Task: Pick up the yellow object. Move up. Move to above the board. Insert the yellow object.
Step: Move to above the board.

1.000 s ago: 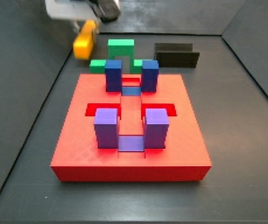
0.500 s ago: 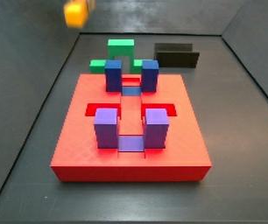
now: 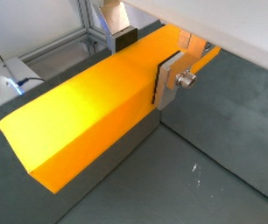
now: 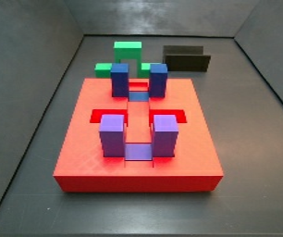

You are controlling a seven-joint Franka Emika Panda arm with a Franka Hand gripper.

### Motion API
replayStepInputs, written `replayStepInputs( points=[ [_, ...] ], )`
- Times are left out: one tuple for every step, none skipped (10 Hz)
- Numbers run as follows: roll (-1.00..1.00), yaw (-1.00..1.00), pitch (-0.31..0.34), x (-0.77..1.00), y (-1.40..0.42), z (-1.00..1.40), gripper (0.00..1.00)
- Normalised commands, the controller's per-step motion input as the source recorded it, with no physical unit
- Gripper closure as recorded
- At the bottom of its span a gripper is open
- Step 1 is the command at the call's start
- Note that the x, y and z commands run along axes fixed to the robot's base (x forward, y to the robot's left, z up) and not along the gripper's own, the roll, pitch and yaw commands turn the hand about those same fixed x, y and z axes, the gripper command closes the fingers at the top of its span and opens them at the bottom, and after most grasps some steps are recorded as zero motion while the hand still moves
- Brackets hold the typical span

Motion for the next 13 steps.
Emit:
replayStepInputs(
  points=[
    [0.00, 0.00, 0.049, 0.04, 0.01, 0.21, 1.00],
    [0.00, 0.00, 0.061, 0.03, 0.00, 0.17, 1.00],
    [0.04, -0.05, 0.089, 0.65, -1.40, 0.18, 1.00],
    [0.05, -0.04, 0.086, 0.64, -1.40, 0.17, 1.00],
    [0.07, -0.01, 0.129, 0.67, -1.40, 0.16, 1.00],
    [-0.03, -0.01, 0.138, 0.70, -1.40, 0.17, 1.00],
    [-0.01, 0.00, 0.147, 0.70, -1.40, 0.17, 1.00],
    [0.01, 0.01, 0.162, 0.70, -1.40, 0.18, 1.00],
    [0.00, 0.00, 0.161, 0.73, -1.40, 0.19, 1.00],
    [0.01, 0.01, 0.157, 0.74, -1.40, 0.19, 1.00],
    [0.01, 0.01, 0.176, 0.77, -1.40, 0.20, 1.00],
    [0.02, 0.01, 0.181, 0.83, -1.40, 0.22, 1.00],
    [0.05, 0.01, 0.188, 0.41, -0.62, 0.10, 1.00]
  ],
)
